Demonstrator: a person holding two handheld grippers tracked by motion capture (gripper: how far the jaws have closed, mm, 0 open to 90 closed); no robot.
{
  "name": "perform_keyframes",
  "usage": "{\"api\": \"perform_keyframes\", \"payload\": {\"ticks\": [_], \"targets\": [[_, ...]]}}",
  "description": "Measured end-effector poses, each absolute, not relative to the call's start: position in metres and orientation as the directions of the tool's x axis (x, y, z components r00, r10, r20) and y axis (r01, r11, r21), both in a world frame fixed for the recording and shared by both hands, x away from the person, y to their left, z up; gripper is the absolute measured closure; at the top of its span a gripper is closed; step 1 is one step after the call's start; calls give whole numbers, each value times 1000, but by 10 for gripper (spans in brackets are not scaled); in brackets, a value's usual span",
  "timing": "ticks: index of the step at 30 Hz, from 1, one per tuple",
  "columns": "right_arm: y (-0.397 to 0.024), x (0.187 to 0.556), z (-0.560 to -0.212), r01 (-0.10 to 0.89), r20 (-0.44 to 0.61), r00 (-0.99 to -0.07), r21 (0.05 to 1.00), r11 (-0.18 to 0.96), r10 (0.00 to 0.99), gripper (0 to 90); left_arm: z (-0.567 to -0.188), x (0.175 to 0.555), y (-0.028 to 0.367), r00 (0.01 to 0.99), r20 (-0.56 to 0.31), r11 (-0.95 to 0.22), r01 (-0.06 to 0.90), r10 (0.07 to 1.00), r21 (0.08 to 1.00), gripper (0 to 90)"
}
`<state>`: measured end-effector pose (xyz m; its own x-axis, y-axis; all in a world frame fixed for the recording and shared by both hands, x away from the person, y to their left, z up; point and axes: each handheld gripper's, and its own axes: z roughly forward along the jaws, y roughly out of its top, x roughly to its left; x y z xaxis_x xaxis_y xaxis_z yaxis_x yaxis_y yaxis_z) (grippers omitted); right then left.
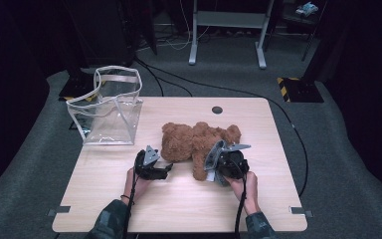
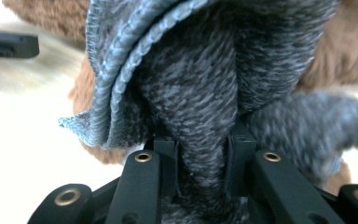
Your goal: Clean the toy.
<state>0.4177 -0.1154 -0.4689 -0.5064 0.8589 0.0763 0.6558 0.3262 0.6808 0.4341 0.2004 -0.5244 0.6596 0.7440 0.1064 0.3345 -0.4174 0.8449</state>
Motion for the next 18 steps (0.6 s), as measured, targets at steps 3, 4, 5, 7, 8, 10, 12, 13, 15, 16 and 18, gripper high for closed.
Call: {"api": "perform_keyframes", "payload": {"ticks": [3,4,5,7,8,10,12,13,15,16,18], "targets": [[-117,413,-471,660,80,-516,672,336,853,720,-524,434,200,660,108,-420,335,743,843,168],[-117,411,-471,665,84,-516,667,337,852,719,-524,434,200,660,109,-421,335,743,843,168],[-117,409,-470,662,75,-522,663,349,850,719,-524,434,200,660,109,-421,335,743,843,168],[-117,406,-470,675,79,-536,638,371,840,719,-524,434,200,660,108,-420,335,744,844,169],[-117,405,-470,677,76,-546,627,386,834,719,-525,434,200,659,108,-418,334,744,845,169],[-117,403,-469,696,84,-553,594,404,829,719,-525,434,200,659,105,-416,336,745,845,169],[-118,401,-465,698,81,-555,588,410,828,718,-525,434,200,659,104,-416,336,745,845,169],[-118,400,-462,690,79,-548,604,398,832,717,-525,434,200,660,104,-416,336,744,845,169],[-120,401,-455,662,88,-545,655,364,834,715,-525,434,200,659,105,-416,336,744,845,169],[-120,401,-452,654,84,-539,669,353,838,714,-525,434,199,659,106,-417,336,745,845,169],[-120,406,-449,626,83,-534,708,327,841,714,-525,434,199,658,107,-416,335,746,845,169]]}}
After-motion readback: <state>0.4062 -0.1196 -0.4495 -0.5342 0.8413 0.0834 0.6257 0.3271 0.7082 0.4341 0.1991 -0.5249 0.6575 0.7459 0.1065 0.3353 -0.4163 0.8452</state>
